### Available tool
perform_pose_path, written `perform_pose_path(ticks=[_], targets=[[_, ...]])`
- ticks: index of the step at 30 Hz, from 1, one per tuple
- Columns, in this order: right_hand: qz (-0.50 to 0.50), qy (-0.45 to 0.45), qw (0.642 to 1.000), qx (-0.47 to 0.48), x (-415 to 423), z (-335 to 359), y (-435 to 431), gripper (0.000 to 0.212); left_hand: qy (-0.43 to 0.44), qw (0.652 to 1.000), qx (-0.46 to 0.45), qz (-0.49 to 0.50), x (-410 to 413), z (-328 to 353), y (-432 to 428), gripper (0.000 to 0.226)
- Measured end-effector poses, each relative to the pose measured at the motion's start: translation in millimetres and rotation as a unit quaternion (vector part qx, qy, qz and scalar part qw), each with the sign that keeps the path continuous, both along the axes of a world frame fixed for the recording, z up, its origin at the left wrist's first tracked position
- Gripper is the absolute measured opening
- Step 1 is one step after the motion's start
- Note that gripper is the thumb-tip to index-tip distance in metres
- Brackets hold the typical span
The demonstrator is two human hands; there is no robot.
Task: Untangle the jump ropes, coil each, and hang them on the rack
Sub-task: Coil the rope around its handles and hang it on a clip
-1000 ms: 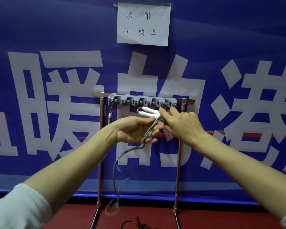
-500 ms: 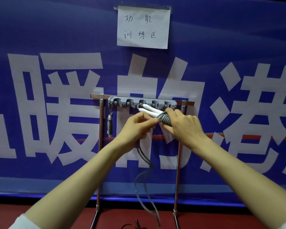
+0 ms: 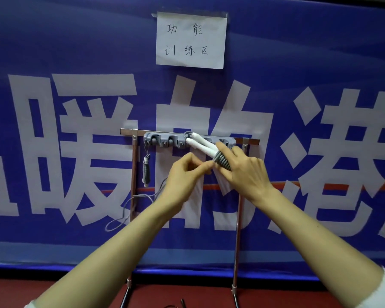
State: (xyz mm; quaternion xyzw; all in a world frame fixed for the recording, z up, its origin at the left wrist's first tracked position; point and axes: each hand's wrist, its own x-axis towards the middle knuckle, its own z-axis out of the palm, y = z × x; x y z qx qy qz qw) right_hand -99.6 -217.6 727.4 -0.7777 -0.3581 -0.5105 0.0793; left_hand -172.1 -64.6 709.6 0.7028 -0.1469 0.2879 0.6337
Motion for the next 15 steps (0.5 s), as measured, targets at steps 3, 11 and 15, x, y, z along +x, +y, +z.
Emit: perform_pose_path(ticks=[3,11,15], targets=[[0.021,-0.045,0.999,-0.006,-1.6,1.9,2.9,0.051,0.201,0.962,-0.116,-0.144,3.7,7.8,12.2,0.026],[0.136,0.223,0.964,0.044,-19.1,1.1,5.6,0.039,0.163,0.964,-0.098,-0.187,8.5,4.6,30.1,0.062],[0.183,0.349,0.917,0.058,-29.1,7.0,4.1,0.045,0.121,0.969,-0.085,-0.199,5.1,-0.2,28.4,0.037]])
